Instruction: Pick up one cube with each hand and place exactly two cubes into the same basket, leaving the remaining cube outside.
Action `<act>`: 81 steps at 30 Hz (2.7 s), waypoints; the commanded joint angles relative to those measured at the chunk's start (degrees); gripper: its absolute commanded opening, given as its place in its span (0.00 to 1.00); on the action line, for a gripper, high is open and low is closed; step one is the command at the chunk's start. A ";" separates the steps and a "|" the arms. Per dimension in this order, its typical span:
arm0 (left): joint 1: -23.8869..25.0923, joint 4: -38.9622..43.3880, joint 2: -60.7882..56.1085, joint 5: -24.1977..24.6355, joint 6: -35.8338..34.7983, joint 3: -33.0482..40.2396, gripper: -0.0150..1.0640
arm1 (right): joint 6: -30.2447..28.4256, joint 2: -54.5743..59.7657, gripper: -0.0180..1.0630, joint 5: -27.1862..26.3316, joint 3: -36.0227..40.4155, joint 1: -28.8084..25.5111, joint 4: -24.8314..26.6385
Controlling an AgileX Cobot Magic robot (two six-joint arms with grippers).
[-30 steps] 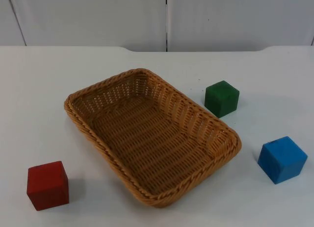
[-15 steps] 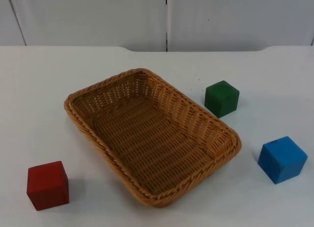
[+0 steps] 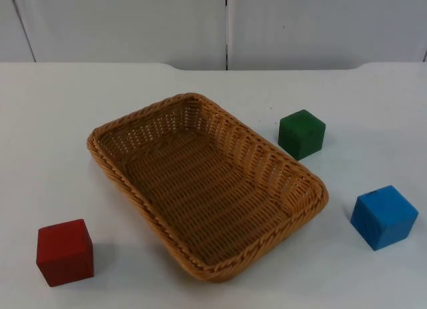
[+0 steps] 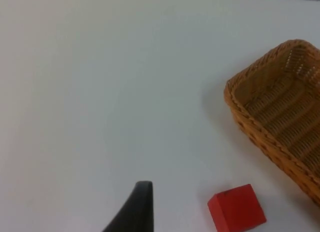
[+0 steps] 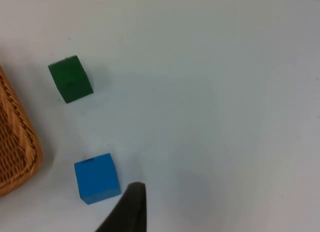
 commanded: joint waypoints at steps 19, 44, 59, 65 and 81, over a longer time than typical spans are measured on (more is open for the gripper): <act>0.09 -6.16 14.53 -4.95 10.95 -0.32 0.99 | -6.45 15.45 0.99 -3.44 -0.42 -0.23 8.29; 0.09 -13.83 28.38 -6.03 34.79 -0.32 0.99 | -14.12 26.04 0.99 -0.80 -0.42 2.26 17.02; -1.82 -20.03 36.37 -5.91 48.76 -0.32 0.99 | -13.72 34.80 0.99 -8.70 -0.42 17.63 11.59; -8.81 -12.79 38.03 -7.71 48.85 -0.32 0.99 | -13.72 38.32 0.99 -10.94 -0.42 17.67 9.18; -15.32 -1.91 48.07 -12.29 42.72 -0.32 0.99 | -13.36 47.65 0.99 -18.11 -0.42 17.67 5.12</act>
